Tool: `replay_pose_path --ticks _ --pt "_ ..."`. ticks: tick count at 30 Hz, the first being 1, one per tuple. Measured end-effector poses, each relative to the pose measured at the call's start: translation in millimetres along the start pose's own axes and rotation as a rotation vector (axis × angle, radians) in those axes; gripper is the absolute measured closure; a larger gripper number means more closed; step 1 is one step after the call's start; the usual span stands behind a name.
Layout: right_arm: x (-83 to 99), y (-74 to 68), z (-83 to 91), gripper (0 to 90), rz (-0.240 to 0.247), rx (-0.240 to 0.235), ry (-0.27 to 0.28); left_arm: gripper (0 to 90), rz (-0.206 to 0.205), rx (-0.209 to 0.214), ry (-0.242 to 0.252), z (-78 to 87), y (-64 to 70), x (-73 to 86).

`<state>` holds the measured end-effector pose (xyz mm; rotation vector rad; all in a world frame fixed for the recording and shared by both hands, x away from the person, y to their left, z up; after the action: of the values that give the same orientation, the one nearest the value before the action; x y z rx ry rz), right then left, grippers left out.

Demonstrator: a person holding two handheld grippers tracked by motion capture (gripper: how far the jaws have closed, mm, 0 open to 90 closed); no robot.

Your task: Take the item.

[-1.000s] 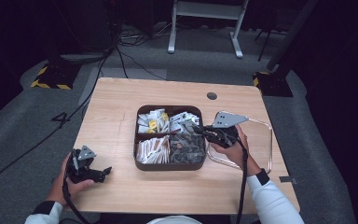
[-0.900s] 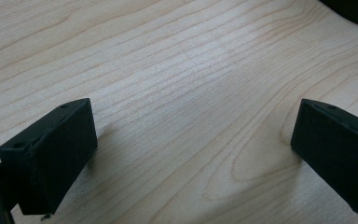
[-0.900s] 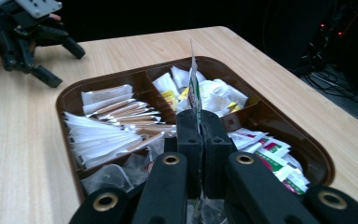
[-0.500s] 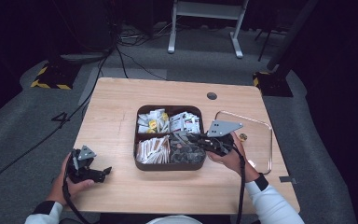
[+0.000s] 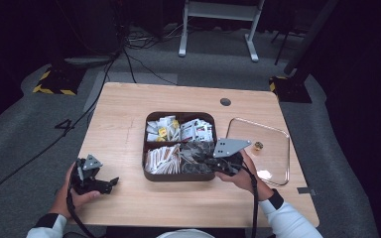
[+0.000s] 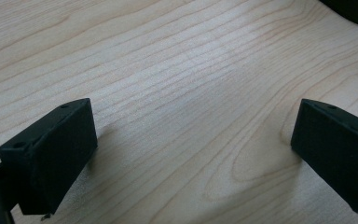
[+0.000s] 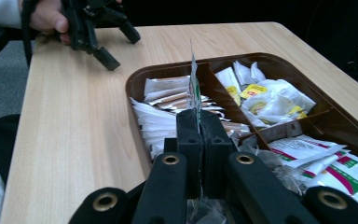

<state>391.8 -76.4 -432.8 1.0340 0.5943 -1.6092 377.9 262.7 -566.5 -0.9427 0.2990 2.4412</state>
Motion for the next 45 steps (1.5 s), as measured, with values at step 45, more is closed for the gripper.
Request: replay_pose_path --ticks 45 --pt "34.2 -78.8 -29.1 88.3 0.057 -0.224 -0.153 0.4 0.001 -0.001 0.0 0.0 0.0 0.0"
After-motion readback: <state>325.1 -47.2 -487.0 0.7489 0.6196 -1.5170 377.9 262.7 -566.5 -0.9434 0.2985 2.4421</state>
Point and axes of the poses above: each handheld gripper's, and its own axes: z roughly backward along the jaws, x roughly out of its underside, y roughly to its right, the point moved 8 cm from there along -z, roughly forward along the jaws, and after that the axes turned 1 degree about y, right-handed, at the moved point
